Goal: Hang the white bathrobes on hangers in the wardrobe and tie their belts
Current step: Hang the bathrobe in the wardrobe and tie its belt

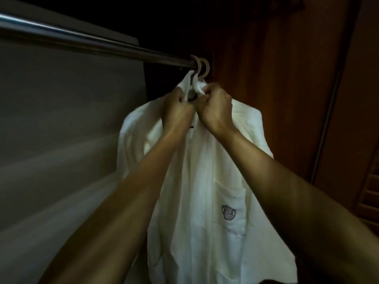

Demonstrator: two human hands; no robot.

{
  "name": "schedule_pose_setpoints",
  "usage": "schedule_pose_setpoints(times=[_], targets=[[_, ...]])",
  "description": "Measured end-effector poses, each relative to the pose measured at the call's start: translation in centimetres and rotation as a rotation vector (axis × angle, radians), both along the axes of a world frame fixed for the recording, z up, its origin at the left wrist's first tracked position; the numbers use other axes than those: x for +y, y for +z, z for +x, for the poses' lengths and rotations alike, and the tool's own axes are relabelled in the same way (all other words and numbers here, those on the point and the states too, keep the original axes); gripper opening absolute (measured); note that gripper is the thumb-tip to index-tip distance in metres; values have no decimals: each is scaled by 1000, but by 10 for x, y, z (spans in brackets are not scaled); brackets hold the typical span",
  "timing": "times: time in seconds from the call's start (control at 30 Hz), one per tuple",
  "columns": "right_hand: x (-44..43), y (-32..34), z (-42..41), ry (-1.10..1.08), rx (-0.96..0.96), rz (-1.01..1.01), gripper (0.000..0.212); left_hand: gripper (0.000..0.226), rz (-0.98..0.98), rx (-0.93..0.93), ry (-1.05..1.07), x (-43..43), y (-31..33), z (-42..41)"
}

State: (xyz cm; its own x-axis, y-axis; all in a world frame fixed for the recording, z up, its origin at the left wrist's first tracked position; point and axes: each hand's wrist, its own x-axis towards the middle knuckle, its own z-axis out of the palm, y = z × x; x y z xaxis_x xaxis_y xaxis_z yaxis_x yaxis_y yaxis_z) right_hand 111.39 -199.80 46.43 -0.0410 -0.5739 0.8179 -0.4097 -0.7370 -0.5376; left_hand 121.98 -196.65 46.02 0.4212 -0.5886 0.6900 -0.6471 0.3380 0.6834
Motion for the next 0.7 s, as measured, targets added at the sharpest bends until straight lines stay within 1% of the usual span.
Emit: schedule_pose_setpoints(times=[0.07, 0.13, 0.17, 0.2, 0.27, 0.3, 0.33, 0.4, 0.43, 0.47, 0.53, 0.63, 0.67, 0.7], targets=[[-3, -13, -4, 8, 26, -31, 18, 17, 60, -43, 13, 4, -22, 4], [-3, -27, -14, 26, 62, -54, 18, 11, 116, -107, 44, 8, -36, 15], [-4, -30, -23, -3, 80, -79, 20, 7, 109, -145, 79, 13, -35, 25], [-5, -31, -35, -80, 98, -118, 24, 8, 79, -179, 142, 12, -32, 41], [-13, -26, -64, -283, 166, -154, 34, 24, 26, -160, 227, 4, -17, 81], [-16, -20, -78, -335, 232, -123, 39, 32, 64, -150, 249, -2, -10, 103], [-20, -12, -91, -326, 314, -80, 42, 36, 140, -155, 243, -5, -5, 121], [-26, 1, -103, -167, 448, -33, 39, 24, 274, -242, 138, -5, 1, 132], [-26, 5, -104, -117, 484, -54, 33, 21, 271, -265, 63, -1, 1, 131], [-26, 10, -106, -111, 505, -89, 28, 23, 239, -273, 1, 3, 2, 128], [-22, 19, -107, -139, 532, -127, 25, 27, 216, -234, -41, 5, 5, 127], [-10, 31, -91, -32, 609, -11, 29, 38, 248, -196, -134, 8, 20, 109], [-6, 36, -79, -1, 641, 19, 29, 38, 251, -210, -164, 9, 27, 99], [-4, 41, -67, 12, 665, 16, 29, 37, 242, -184, -199, 10, 35, 87]])
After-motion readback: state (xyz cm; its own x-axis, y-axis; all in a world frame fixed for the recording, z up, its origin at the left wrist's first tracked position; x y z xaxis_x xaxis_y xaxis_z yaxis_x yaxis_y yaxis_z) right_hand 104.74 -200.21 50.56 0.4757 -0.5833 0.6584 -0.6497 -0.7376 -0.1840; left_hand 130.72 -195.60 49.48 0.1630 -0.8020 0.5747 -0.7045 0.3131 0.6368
